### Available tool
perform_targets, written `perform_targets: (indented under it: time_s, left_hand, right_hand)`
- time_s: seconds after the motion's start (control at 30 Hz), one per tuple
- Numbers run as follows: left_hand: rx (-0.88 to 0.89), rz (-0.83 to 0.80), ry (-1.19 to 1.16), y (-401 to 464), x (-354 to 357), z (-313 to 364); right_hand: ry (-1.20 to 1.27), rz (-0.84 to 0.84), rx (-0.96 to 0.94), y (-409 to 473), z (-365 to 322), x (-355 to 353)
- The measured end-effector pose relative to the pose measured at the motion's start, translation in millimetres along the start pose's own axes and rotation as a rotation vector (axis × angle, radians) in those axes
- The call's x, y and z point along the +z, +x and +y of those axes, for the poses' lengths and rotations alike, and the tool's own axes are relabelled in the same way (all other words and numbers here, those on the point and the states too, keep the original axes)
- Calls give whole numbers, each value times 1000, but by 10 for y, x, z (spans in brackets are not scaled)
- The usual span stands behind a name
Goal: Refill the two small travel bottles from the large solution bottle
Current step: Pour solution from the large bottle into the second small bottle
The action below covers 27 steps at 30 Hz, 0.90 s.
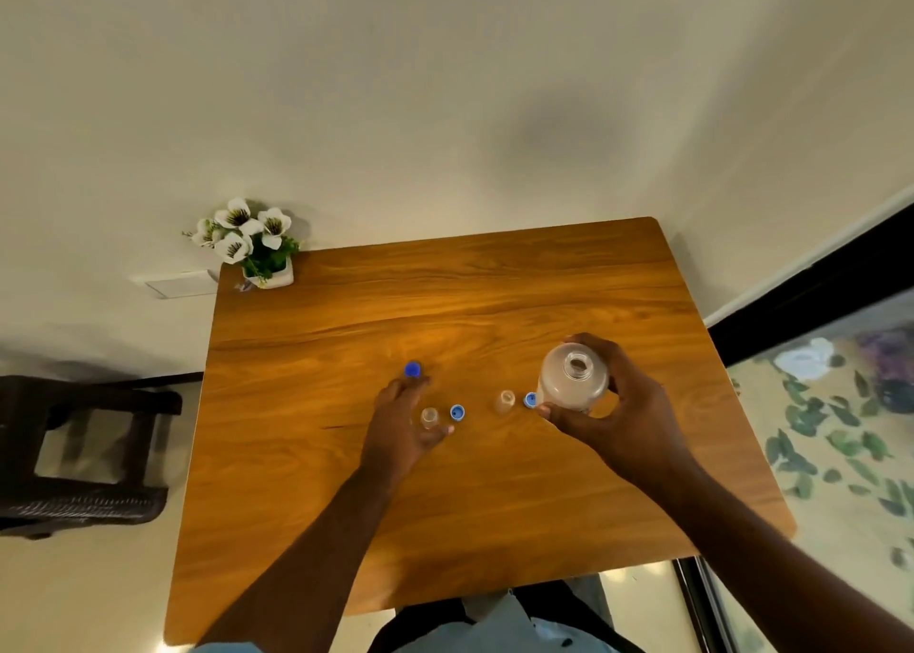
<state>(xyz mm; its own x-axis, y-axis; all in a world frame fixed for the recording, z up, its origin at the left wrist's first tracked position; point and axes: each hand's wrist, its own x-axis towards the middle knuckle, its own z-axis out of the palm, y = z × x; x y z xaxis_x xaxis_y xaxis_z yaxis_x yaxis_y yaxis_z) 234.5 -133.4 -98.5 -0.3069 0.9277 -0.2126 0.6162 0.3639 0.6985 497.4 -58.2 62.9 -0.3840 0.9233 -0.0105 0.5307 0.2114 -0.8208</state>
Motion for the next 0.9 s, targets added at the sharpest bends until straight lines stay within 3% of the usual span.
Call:
perform_targets:
  time_s: [0.17, 0.33, 0.57, 0.77, 0.9]
  left_hand:
    - [125, 88, -31, -196, 51, 559]
    - [-25, 46, -114, -204, 441, 833]
    - [-193, 81, -136, 18, 969, 717]
    - [-201, 83, -196, 137, 1000, 786]
    - [-117, 139, -267, 93, 790, 978]
  right_hand:
    - [13, 37, -1, -105, 34, -187]
    - [5, 63, 25, -212, 160, -363]
    - [-22, 55, 57, -354, 377, -567]
    - [-33, 17, 66, -408, 452, -711]
    - [-47, 7, 36, -362, 396, -803]
